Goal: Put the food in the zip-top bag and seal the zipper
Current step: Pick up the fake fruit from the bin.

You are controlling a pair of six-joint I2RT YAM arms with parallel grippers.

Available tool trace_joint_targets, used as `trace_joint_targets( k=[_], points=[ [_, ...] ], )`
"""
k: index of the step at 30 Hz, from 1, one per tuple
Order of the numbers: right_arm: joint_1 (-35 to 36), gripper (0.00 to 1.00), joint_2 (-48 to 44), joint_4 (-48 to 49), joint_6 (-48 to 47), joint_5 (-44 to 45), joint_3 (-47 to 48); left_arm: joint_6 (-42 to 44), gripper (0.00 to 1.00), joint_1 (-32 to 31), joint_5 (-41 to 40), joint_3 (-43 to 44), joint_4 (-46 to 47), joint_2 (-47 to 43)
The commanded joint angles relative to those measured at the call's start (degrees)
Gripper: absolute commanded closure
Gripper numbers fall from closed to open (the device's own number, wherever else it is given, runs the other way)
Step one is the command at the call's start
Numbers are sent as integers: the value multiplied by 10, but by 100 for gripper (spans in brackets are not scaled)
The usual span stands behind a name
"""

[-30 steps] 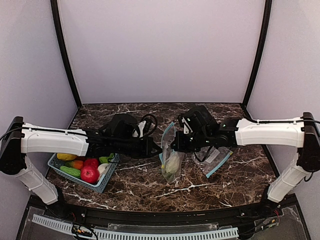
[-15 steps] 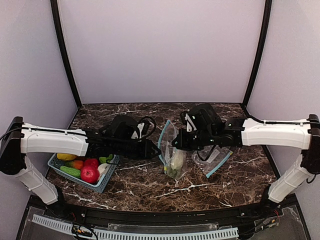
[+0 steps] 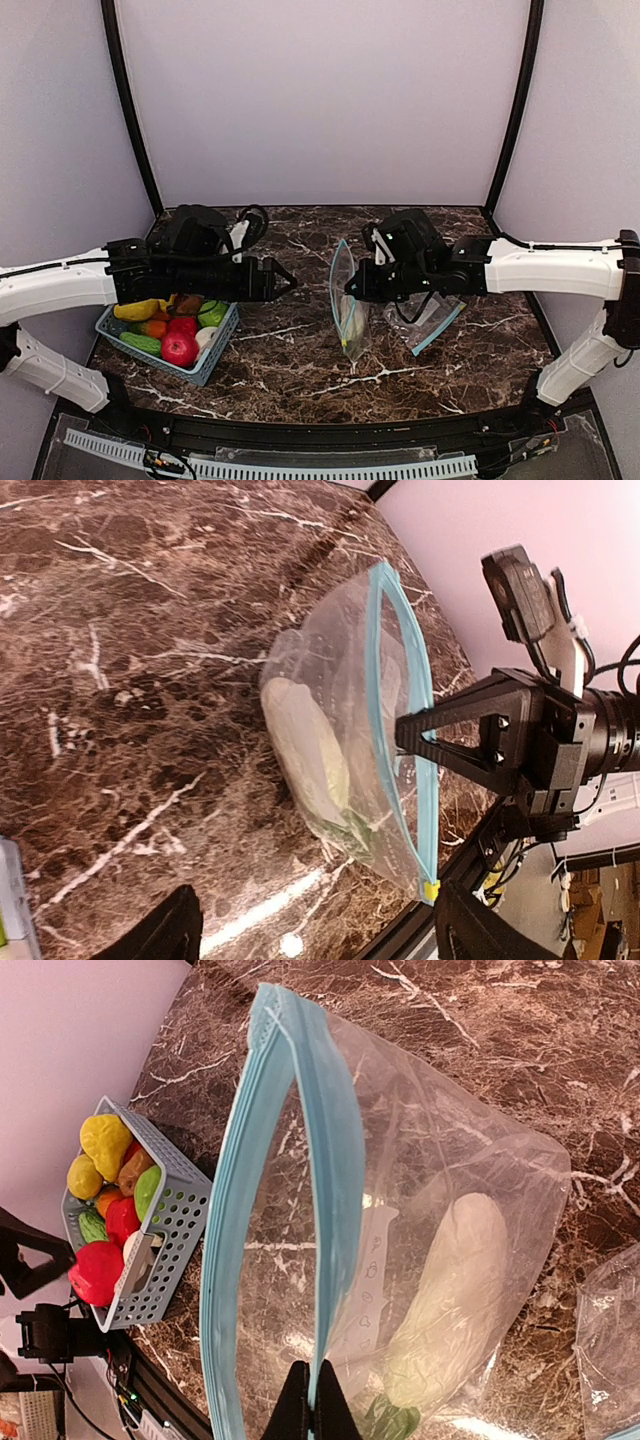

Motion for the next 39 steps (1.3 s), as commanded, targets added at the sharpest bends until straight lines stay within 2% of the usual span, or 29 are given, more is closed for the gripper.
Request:
trace_joint_targets(
  k=[1,5,11,17,25,39],
  points=[
    [-2,100,-3,19,-2,1,-3,20,18,50,-38,-12,-117,-61],
    [-2,100,-2,19,-1,-2,-3,16,17,136,-37,-38,-183,-115],
    [-3,100,0,22,-2,-2,-2,5,5,191,-84,-75,-291,-191],
    [-2,100,7,26,-7,-11,2,-22,1,247,-94,-142,-339,-243],
    [-2,100,6,29,-6,-9,0,-60,1,249,-61,-190,-344,-275],
    [-2,100,5,30,-5,-9,-4,-54,1,249,-29,-209,-357,-266]
  ],
)
